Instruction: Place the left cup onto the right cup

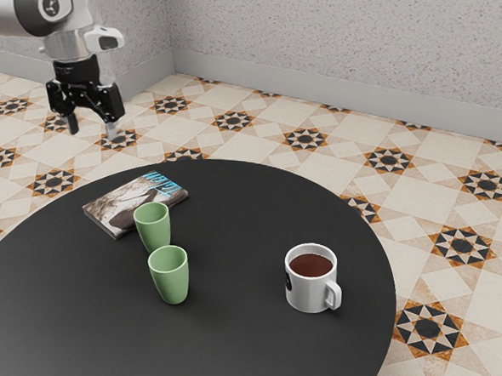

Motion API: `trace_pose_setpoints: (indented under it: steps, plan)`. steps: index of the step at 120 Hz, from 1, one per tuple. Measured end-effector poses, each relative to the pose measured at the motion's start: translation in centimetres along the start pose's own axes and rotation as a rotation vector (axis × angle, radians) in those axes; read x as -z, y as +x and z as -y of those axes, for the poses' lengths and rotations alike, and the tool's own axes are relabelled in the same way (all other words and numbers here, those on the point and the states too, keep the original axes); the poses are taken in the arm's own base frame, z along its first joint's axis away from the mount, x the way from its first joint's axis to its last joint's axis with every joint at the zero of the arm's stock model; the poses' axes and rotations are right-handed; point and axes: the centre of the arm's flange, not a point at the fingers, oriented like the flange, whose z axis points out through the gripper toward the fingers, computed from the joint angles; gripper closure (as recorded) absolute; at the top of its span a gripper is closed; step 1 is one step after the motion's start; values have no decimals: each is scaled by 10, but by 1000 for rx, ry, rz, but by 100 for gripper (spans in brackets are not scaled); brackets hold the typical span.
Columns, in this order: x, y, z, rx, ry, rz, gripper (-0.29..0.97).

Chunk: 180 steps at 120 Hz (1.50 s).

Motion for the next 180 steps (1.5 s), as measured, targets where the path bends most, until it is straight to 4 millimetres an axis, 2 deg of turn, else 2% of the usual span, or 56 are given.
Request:
trace_pose_setpoints:
  steps: [25,42,50,66,91,129,161,180]
  plan:
    - [-36,1,51,50,-12,-7,2]
    - [-52,3,66,55,-14,-19,2]
    - [-60,10,63,40,-10,-19,2]
    - [-68,36,43,-22,9,-28,2]
    - [-84,66,48,-64,20,-26,2]
    - [-132,93,48,-122,32,35,2]
    - [-150,101,35,-197,39,33,2]
    - [-172,108,27,-232,42,52,2]
